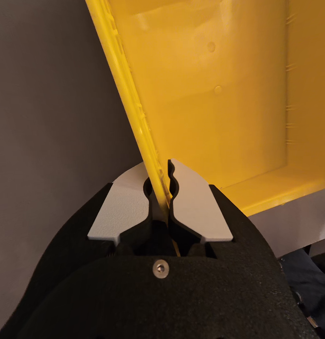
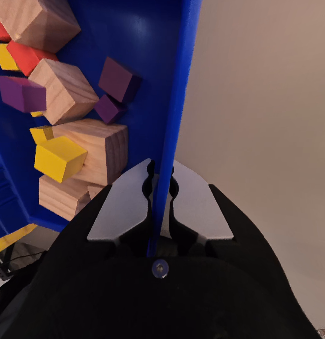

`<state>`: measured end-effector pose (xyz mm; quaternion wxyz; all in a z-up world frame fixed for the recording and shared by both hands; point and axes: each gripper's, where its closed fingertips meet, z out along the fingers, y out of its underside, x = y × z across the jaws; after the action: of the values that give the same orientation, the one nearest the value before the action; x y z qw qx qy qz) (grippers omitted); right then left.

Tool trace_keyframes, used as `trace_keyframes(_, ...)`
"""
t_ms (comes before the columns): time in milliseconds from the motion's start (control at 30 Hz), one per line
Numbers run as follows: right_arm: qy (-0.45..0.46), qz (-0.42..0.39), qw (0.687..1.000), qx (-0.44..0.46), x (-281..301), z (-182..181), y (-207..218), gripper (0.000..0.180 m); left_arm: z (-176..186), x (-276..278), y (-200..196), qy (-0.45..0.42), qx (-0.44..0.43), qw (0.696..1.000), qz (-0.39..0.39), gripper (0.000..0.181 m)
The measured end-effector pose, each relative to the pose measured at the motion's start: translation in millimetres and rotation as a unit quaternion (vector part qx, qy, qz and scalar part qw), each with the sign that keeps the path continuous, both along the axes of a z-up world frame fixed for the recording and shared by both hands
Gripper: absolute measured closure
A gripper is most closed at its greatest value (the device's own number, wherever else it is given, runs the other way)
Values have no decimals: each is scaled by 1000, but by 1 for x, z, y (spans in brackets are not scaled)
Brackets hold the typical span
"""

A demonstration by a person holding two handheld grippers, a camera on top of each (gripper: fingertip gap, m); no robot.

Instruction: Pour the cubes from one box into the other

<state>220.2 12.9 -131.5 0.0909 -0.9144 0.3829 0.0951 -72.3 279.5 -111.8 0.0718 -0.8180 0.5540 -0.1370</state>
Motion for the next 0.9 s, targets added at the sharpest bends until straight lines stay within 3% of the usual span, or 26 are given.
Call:
trace_keyframes(300,16,51,993,-109,10,-10,-12,161,-1,5,-7,10,35,998,-44,155)
trace_keyframes(367,25,42,994,-98,11,-10,-11,160,3,10,1,-26,37,999,-29,160)
trace_keyframes(433,46,64,993,-91,5,-9,-9,172,14,17,8,-80,41,996,-14,160)
trace_keyframes(633,48,72,992,-91,12,-9,-11,174,65,18,13,-206,37,978,-17,156)
trace_keyframes(900,41,86,991,-98,35,-1,-47,175,90,-25,19,-226,49,972,-38,156)
